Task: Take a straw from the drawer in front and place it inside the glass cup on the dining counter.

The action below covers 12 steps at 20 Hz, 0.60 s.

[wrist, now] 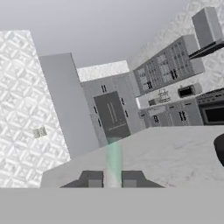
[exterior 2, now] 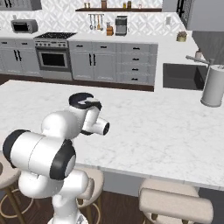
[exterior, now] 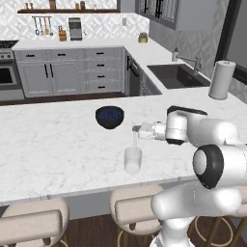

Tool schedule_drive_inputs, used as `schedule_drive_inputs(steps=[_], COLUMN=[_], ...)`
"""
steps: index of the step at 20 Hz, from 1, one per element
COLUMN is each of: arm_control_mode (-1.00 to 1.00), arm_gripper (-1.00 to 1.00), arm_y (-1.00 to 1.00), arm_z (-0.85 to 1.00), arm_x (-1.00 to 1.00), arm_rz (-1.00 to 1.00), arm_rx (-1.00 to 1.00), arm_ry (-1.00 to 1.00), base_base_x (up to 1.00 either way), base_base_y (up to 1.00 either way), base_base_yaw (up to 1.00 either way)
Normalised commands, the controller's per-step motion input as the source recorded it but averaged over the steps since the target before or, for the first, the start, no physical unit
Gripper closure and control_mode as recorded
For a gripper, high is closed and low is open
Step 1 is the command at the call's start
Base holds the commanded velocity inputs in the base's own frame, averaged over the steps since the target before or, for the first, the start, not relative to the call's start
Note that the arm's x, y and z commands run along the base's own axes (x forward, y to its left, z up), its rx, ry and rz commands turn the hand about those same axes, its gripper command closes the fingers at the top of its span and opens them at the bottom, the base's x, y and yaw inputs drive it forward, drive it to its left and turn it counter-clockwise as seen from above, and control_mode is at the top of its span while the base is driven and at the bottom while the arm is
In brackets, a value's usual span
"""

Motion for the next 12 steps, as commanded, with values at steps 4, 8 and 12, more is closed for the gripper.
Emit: schedule_drive_inputs(steps=[4,8,12], arm_control_mode=[-1.0,-1.0,-1.0], arm_gripper=[1.0,1.0,1.0], arm_y=[0.04,0.15,0.1], arm_z=[-0.02,-0.19,-0.06], arm_x=[0.21,0.0,-0.29], arm_rz=[0.23,0.16,0.1], arm_rx=[0.0,0.0,0.0], arm_ry=[0.0,-0.02,-0.05], base_base_x=[0.0,0.0,0.0], base_base_y=[0.0,0.0,0.0], base_base_yaw=[0.0,0.0,0.0])
